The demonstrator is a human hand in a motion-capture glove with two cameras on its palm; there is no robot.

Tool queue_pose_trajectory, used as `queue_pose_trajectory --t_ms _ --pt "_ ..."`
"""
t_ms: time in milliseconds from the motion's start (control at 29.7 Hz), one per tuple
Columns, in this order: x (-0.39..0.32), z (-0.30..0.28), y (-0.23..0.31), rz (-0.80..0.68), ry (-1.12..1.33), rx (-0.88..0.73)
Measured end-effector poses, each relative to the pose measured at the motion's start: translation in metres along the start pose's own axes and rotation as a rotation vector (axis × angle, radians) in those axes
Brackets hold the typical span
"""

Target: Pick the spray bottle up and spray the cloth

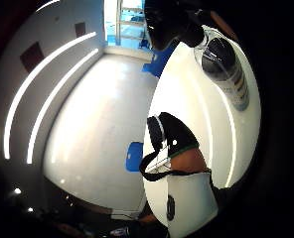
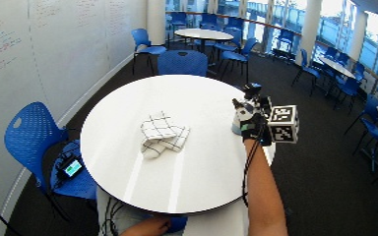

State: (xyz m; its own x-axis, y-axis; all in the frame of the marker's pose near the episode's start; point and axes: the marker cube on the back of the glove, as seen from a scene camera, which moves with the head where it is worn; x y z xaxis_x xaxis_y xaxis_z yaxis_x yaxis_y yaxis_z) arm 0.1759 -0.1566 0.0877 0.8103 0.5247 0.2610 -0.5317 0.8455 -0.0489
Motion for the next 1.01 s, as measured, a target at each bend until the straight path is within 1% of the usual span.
queue_pose_trajectory --t_ms 236,538,740,1009 --pt "0.020 0.011 -0.012 0.081 -0.035 -0.057" --pt "0.033 0.011 -0.019 0.114 -0.013 -0.067" --pt "0.044 0.011 -0.025 0.145 -0.003 -0.041" --pt "0.049 0.010 -0.031 0.202 -0.065 -0.042"
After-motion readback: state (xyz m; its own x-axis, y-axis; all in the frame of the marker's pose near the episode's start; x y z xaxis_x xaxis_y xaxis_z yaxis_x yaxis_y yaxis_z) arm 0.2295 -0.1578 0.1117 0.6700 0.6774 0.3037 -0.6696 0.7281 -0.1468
